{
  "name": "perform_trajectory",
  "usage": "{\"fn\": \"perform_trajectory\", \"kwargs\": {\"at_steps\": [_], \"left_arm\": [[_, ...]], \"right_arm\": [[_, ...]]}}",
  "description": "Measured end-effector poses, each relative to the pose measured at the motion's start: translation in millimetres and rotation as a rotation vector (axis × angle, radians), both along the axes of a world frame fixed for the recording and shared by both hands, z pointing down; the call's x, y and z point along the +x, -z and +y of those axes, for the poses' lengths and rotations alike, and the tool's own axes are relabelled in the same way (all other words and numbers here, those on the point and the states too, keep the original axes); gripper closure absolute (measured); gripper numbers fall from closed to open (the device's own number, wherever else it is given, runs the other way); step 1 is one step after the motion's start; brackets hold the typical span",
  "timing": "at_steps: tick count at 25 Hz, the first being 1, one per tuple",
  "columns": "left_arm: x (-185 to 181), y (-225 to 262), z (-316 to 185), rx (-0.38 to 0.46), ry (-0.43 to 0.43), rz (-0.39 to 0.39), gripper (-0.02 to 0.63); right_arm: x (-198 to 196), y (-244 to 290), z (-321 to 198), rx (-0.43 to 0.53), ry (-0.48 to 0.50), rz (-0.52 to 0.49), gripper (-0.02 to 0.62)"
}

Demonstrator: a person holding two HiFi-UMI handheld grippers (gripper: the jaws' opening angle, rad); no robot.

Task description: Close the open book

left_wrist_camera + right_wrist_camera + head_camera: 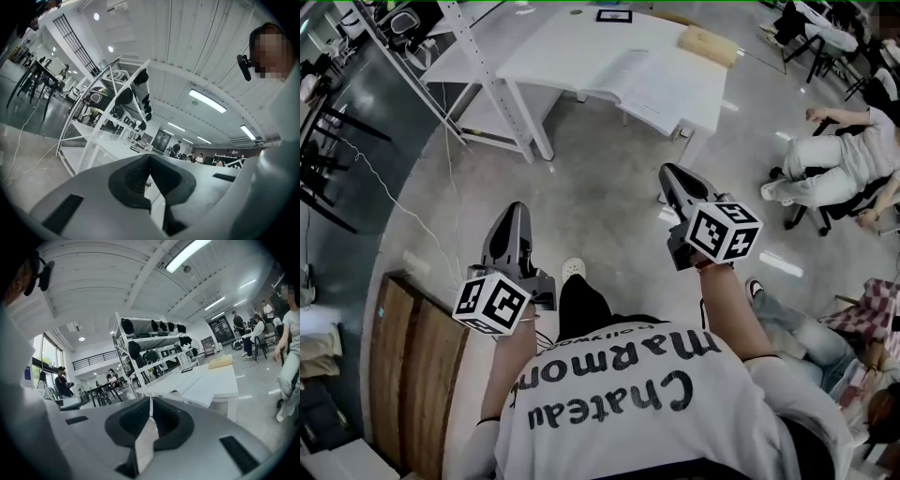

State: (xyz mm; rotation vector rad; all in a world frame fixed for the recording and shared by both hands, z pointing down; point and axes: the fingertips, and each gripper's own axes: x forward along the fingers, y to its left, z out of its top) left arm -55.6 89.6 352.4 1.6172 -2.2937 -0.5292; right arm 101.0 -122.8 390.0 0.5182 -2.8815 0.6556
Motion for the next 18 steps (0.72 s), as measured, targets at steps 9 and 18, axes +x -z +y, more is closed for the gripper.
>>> {"fn": "perform_trajectory", "kwargs": {"at_steps": [9,18], "left_arm": [[-99.9,12.6,-58.1,0.02,-0.055,-0.008,0.583],[-192.8,35.5,-134.2,0.055,-0.199,-0.042,0.583]], "right_arm": [[-84.8,12.9,-46.6,0.02,-0.049,0.009,0.557],[-170.6,32.2,-87.3,0.128,-0.11,0.052,0.557]]}}
